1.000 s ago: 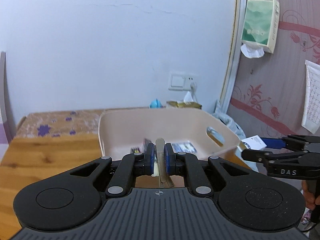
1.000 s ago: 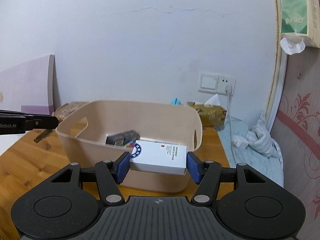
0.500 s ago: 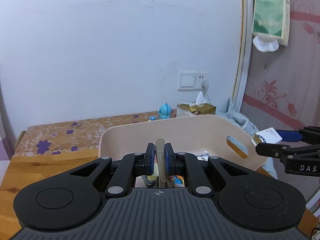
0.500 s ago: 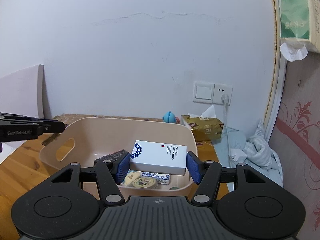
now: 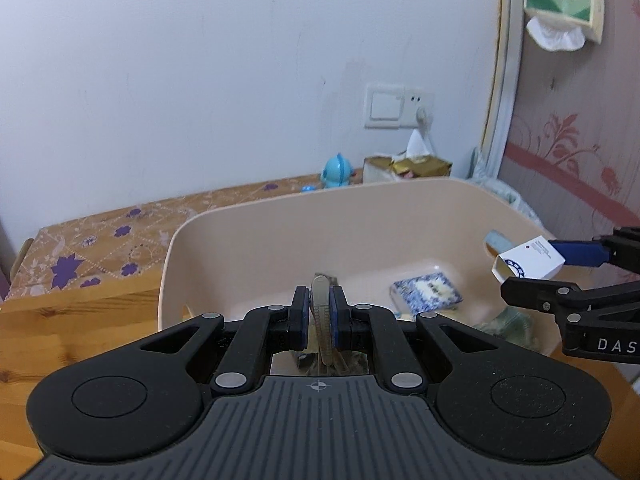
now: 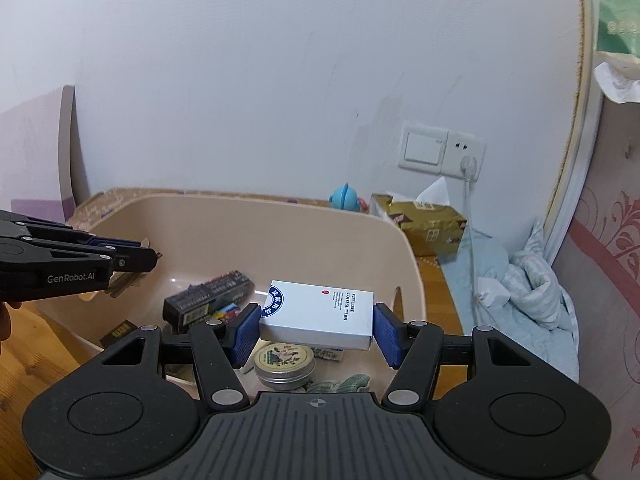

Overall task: Organize objects
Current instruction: 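Lift the clips and white card box up over the basket, then open both tools to drop the clips and card box into the basket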

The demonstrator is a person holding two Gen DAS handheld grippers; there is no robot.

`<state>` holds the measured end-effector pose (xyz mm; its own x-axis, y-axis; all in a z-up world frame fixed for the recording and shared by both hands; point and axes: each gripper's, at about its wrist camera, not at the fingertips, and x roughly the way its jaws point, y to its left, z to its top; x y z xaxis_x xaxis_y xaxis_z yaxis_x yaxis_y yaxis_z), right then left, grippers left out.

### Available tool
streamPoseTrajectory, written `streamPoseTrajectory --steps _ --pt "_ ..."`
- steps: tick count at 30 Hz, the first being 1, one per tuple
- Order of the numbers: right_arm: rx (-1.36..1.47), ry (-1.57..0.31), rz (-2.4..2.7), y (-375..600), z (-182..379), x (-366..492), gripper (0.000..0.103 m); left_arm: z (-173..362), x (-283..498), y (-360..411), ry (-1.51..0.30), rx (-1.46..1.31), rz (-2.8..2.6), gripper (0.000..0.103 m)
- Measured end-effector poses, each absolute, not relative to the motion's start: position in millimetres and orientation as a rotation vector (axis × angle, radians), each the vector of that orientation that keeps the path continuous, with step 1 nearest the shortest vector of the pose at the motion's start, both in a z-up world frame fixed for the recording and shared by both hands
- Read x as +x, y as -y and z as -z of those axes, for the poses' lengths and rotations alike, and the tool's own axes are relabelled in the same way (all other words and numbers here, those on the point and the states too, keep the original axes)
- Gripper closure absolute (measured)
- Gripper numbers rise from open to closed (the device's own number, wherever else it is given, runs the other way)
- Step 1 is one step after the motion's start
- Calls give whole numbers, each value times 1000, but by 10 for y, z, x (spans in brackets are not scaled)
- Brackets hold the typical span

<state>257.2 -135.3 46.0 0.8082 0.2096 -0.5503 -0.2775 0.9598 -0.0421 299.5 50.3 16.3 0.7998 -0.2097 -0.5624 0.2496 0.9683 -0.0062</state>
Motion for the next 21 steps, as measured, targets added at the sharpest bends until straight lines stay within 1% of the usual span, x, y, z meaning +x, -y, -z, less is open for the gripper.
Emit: streamPoseTrajectory --steps 10,18,19,20,21 --pt "-146 -640 -280 1277 -326 2674 45 5 3101 -469 -686 87 244 93" --pt "-138 -664 -280 1308 -324 2738 45 50 3116 -453 -718 86 250 92" --pt "-135 -664 -280 1315 -323 2733 42 45 3106 -453 -715 86 243 92" --pt "-133 -662 -280 1321 -326 2737 37 34 3099 -451 -713 86 238 88" --pt "-131 -658 -281 1327 -329 2734 37 24 3090 -452 -711 84 233 79"
